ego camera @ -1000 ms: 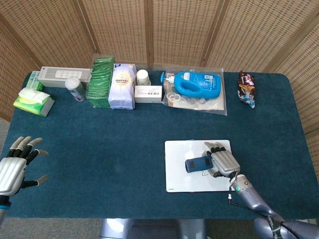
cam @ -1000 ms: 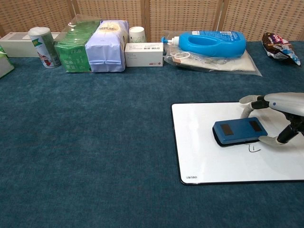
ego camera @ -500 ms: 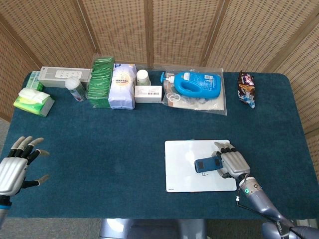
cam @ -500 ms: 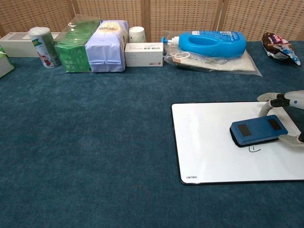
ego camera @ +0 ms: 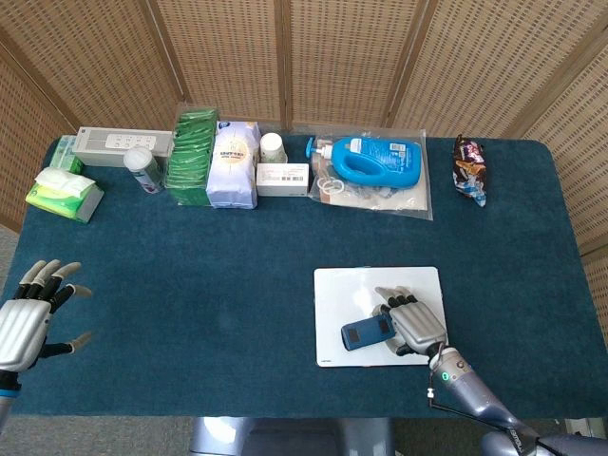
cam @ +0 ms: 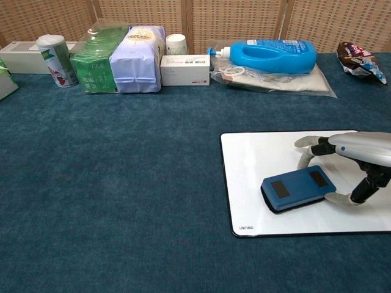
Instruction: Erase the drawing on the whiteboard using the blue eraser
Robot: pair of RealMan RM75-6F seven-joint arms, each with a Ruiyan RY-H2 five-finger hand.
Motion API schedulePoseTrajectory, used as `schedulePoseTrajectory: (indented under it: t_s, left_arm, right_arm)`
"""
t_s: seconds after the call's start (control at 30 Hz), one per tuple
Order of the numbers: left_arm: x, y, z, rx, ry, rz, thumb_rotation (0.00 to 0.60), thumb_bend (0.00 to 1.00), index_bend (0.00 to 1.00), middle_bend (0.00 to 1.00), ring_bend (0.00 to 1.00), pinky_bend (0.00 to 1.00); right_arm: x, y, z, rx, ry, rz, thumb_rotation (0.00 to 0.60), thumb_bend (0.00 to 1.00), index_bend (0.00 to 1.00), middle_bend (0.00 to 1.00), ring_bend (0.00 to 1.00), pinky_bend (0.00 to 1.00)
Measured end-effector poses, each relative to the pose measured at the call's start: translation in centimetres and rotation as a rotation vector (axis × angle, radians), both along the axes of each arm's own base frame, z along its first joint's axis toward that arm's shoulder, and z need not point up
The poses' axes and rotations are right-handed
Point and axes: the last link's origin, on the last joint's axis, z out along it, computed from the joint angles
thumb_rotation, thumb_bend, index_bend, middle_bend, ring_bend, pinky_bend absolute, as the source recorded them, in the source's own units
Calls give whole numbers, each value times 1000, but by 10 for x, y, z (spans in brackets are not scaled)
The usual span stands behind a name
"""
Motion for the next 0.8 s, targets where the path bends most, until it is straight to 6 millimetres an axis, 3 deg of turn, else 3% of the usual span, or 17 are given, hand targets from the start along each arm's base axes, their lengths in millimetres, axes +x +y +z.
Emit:
schedulePoseTrajectory:
  t_s: [0.43,0.8]
  left_arm:
    - [3,0,0,0,1,-9,600,173,371,153,85,0]
    - [8,0,-1,2,7,-19,600,172,371,153,85,0]
  right_arm:
    - [-11,-4,2,-20,33,-6,600,378,585,11,0,0]
    - [-38,-9,29,-92,79,-54,600,378,585,11,0,0]
